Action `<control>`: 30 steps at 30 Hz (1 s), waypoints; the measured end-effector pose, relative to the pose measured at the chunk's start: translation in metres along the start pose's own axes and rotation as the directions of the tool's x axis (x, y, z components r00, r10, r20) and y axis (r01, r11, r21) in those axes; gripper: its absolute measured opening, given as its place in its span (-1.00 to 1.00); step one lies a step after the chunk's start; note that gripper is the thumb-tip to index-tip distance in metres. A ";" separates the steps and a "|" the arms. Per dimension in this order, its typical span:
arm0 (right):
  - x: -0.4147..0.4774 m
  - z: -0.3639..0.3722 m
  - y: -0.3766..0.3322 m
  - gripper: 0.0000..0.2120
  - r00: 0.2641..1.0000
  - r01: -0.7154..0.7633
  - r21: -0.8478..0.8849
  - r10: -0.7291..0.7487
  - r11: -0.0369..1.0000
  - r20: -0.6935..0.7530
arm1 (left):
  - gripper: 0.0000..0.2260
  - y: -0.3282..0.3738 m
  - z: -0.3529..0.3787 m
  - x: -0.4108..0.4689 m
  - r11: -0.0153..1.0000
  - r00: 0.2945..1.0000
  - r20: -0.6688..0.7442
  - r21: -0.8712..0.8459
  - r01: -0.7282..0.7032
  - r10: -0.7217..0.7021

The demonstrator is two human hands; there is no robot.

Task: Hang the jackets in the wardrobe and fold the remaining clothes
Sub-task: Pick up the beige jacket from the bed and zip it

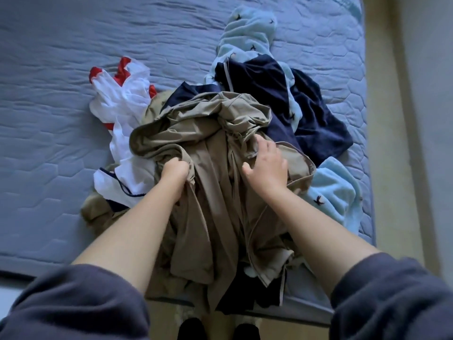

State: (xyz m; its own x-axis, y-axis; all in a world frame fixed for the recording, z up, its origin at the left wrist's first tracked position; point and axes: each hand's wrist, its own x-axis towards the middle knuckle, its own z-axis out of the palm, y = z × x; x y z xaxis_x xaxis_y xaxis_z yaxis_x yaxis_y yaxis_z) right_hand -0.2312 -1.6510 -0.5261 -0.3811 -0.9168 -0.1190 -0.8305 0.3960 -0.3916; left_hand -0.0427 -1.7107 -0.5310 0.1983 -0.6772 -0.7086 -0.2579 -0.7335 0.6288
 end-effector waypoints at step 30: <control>-0.049 -0.400 -0.097 -0.77 0.983 -0.179 0.705 0.092 0.687 0.159 | -0.92 0.199 -0.252 -0.239 0.803 0.799 0.574 0.385 -0.455 0.178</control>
State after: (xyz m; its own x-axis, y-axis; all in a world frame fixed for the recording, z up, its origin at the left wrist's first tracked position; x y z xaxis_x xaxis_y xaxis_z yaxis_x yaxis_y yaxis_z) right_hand -0.2943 -1.6240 -0.1170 -0.3866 -0.8726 -0.2984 -0.2160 0.4003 -0.8906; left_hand 0.0973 -1.7096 -0.1559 -0.4301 -0.6384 -0.6383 -0.6617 -0.2580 0.7039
